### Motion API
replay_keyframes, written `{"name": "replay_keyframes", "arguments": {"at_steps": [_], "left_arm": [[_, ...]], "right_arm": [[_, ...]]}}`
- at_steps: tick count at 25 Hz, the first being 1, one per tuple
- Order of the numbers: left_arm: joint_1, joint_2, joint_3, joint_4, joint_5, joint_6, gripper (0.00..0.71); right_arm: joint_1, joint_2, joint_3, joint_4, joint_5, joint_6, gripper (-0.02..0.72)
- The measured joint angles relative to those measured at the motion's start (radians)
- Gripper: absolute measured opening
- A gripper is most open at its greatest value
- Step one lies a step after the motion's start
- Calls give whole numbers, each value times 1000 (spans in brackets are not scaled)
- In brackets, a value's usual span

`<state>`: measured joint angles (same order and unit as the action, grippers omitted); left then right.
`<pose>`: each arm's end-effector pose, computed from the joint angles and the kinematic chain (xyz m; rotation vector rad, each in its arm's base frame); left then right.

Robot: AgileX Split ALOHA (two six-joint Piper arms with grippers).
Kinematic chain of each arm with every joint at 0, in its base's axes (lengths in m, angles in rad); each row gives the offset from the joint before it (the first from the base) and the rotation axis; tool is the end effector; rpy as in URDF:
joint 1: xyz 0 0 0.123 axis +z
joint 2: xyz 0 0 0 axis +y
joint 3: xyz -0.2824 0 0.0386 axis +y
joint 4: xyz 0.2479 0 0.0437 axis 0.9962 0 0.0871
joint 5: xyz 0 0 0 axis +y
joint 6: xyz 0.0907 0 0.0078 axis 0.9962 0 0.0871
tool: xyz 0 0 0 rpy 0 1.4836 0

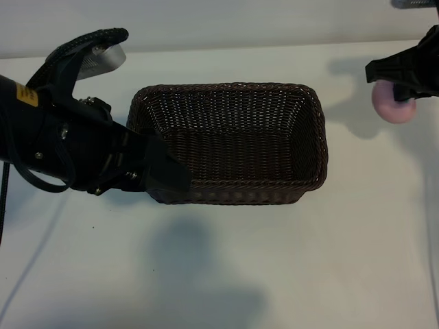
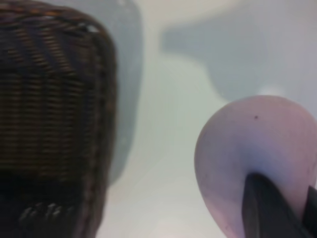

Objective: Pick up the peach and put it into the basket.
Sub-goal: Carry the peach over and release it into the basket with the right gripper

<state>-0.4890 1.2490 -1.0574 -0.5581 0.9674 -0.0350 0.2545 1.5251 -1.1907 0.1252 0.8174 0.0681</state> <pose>0.1964 -0.1495 0.3301 0.3328 2.6511 -0.8875 0.3060 0.0882 0.2876 -0.1645 2.6436 0.2584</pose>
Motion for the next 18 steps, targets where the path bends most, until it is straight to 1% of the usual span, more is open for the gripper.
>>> {"name": "replay_keyframes", "arguments": {"at_steps": [2, 4, 9, 15, 18], "left_arm": [[0, 0, 0, 0, 0, 0, 590], [0, 0, 0, 0, 0, 0, 590], [0, 0, 0, 0, 0, 0, 590], [0, 0, 0, 0, 0, 0, 590], [0, 0, 0, 0, 0, 0, 590]], "right_arm": [[6, -25, 0, 48, 14, -28, 65], [25, -37, 0, 76, 21, -47, 65], [136, -41, 0, 109, 14, -55, 65], [255, -41, 0, 147, -42, -53, 65], [292, -28, 0, 157, -88, -54, 65]]}}
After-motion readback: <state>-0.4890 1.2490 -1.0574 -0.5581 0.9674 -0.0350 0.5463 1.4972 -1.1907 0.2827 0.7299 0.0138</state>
